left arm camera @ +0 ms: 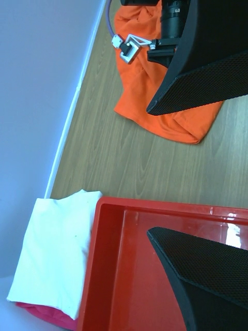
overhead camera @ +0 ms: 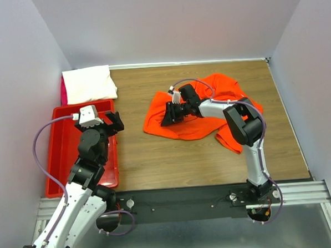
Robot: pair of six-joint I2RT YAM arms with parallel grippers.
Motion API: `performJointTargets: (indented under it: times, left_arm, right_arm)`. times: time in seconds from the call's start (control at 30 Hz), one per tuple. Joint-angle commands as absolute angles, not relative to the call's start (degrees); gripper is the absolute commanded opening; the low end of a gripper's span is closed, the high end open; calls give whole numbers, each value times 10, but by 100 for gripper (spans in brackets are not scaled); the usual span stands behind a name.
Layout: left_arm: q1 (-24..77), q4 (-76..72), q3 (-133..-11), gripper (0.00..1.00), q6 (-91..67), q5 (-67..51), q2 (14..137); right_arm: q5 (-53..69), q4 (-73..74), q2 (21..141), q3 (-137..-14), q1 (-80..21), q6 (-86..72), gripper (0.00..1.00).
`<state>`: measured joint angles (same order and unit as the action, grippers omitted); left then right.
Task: Fold and stack the t-shirts
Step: Flatten the tshirt out
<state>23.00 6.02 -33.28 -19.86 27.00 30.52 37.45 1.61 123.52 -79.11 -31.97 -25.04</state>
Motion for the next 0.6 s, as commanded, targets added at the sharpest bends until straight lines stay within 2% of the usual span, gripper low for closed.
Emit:
performJointTargets:
  times: [0.0, 0.07, 0.2, 0.3, 0.5, 0.57]
  left_arm:
    - [230, 47, -342, 96, -187, 280, 317]
    - [230, 47, -343, 96, -186, 280, 319]
    - [230, 46, -340, 96, -185, 277, 316]
    - [230, 46, -340, 96, -185, 275, 317]
    - [229, 46, -339, 96, -185, 273, 317]
    - [230, 45, -339, 96, -185, 273, 317]
  right_arm:
    - [392, 7, 1258, -813, -327, -258, 41]
    - [395, 7, 1264, -816, -329, -258, 38]
    - [401, 7, 1264, -820, -333, -258, 24]
    - [403, 7, 1262, -822, -335, -256, 20]
    - [404, 8, 1252, -816, -339, -254, 7]
    - [406, 8, 1245, -810, -343, -251, 6]
